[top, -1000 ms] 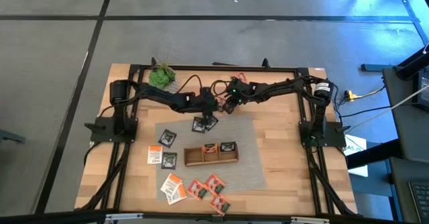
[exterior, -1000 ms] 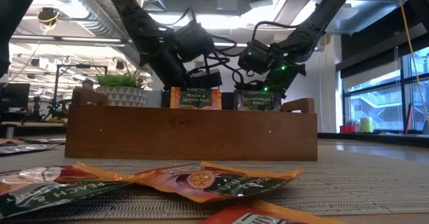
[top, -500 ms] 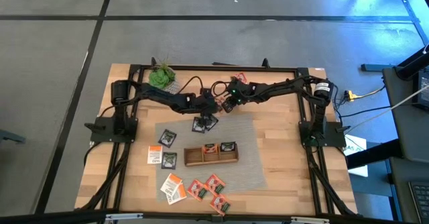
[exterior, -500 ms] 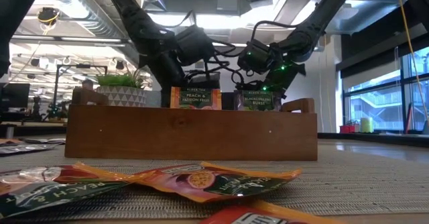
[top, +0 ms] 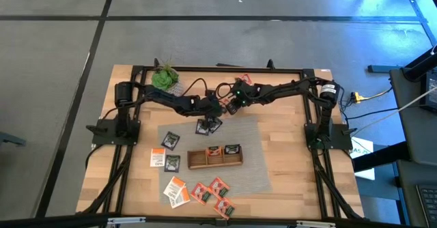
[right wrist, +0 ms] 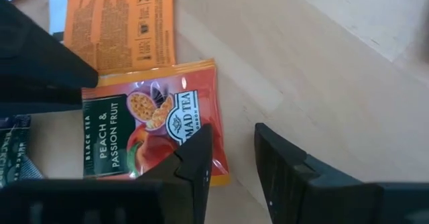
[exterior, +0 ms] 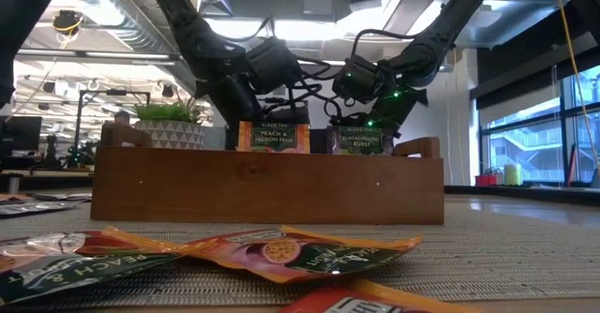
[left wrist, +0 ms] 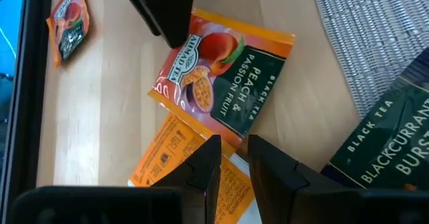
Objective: Pick & Place Tea
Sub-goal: Put the orange tea bag into the middle section of the wooden organizer
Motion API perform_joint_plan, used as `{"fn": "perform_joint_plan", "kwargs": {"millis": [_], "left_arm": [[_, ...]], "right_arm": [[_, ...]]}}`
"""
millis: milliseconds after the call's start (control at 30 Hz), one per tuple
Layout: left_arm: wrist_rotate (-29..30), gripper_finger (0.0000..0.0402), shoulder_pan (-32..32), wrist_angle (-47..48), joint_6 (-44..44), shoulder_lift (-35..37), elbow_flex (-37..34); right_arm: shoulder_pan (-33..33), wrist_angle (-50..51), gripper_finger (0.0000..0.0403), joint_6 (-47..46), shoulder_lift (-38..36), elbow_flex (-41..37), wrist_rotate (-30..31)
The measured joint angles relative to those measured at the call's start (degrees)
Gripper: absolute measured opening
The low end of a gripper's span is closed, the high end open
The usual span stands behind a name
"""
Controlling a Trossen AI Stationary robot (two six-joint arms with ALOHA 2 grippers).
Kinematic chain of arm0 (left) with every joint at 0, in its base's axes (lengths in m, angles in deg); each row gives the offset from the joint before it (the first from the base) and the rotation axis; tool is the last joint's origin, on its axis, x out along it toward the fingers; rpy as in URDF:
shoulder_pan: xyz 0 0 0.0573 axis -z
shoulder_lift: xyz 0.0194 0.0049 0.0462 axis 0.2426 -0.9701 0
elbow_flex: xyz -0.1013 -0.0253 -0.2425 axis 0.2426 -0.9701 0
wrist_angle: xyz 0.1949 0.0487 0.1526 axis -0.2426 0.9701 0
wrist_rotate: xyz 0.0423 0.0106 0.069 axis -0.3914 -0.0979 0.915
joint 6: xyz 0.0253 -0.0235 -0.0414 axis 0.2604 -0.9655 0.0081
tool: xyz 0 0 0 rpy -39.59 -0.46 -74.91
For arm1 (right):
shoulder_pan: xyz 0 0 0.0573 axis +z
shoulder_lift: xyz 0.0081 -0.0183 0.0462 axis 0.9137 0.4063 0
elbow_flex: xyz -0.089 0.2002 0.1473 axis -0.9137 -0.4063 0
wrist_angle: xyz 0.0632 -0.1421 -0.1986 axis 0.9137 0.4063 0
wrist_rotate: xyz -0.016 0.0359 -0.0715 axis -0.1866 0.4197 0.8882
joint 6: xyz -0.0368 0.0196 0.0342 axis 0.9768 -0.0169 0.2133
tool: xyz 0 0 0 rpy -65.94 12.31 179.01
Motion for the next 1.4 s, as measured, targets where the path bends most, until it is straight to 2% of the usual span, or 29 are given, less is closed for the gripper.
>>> {"fn": "perform_joint_plan", "kwargs": {"millis": [533,867,1100,1400], "left_arm": [[-0.52,0.0075,0.00,-1.57,0.64,-0.15,-0.08],[1.10,0.0075,0.02,-1.90,6.53,-0.15,-0.10],[1.19,0.0075,0.02,-4.00,7.19,-0.15,-0.14],[0.97,0.0075,0.02,-4.59,7.88,-0.15,-0.14]], "right_arm": [[0.17,-1.01,0.0107,3.51,0.11,-0.08,-1.34],[0.24,-2.41,0.0083,3.58,0.24,-0.24,-1.78],[0.27,-4.71,0.0072,6.44,0.47,-0.39,-5.29],[0.61,-4.91,0.0056,6.70,0.50,-0.37,-4.39]]}}
